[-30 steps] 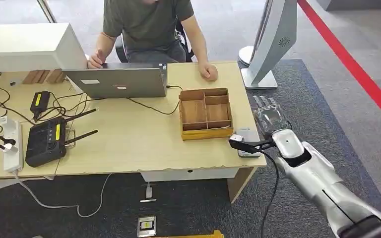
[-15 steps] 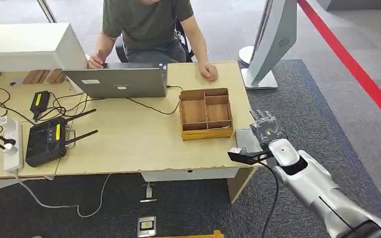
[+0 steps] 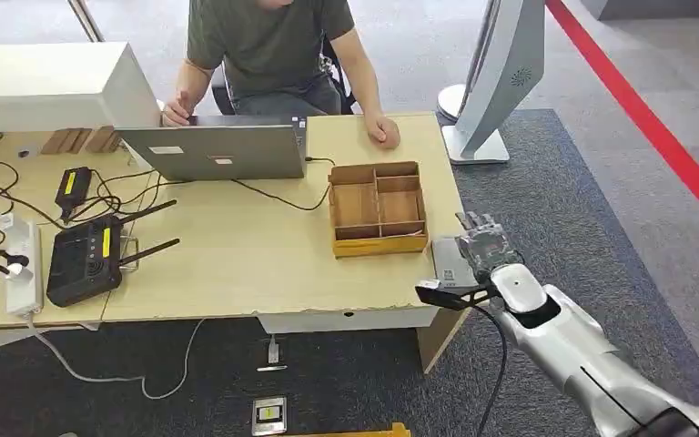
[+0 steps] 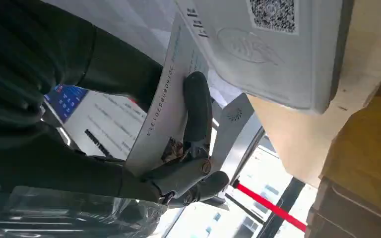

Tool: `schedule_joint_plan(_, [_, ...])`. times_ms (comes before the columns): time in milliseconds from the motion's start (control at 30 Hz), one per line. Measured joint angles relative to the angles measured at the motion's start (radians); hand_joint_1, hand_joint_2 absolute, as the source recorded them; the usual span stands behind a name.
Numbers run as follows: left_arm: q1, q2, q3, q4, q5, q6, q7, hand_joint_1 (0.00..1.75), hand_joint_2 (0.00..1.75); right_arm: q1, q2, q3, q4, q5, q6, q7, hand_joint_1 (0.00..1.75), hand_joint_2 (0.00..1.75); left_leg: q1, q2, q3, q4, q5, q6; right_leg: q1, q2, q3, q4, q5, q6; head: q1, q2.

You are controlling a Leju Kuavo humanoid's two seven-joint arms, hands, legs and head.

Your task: Pass the card to the sensor for recognition and then transmit it.

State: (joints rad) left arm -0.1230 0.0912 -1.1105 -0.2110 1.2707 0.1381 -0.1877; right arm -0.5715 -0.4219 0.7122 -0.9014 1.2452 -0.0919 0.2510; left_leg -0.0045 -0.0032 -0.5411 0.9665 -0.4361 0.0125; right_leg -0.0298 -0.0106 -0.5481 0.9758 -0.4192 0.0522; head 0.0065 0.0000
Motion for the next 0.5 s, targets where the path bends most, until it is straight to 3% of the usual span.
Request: schedule_joint_plan(500, [0.0, 0.0, 0.0, 0.0, -0.003, 0.002, 0.002, 0.0, 0.0, 0.026, 0.005, 0.005, 0.008, -0.055, -0.037, 0.006, 1.75, 1.75, 0.0, 0.0, 0.001, 0.0, 0.0, 0.0, 0.0, 0.0, 0.0, 0.0, 0.0, 0.0, 0.0, 0.0])
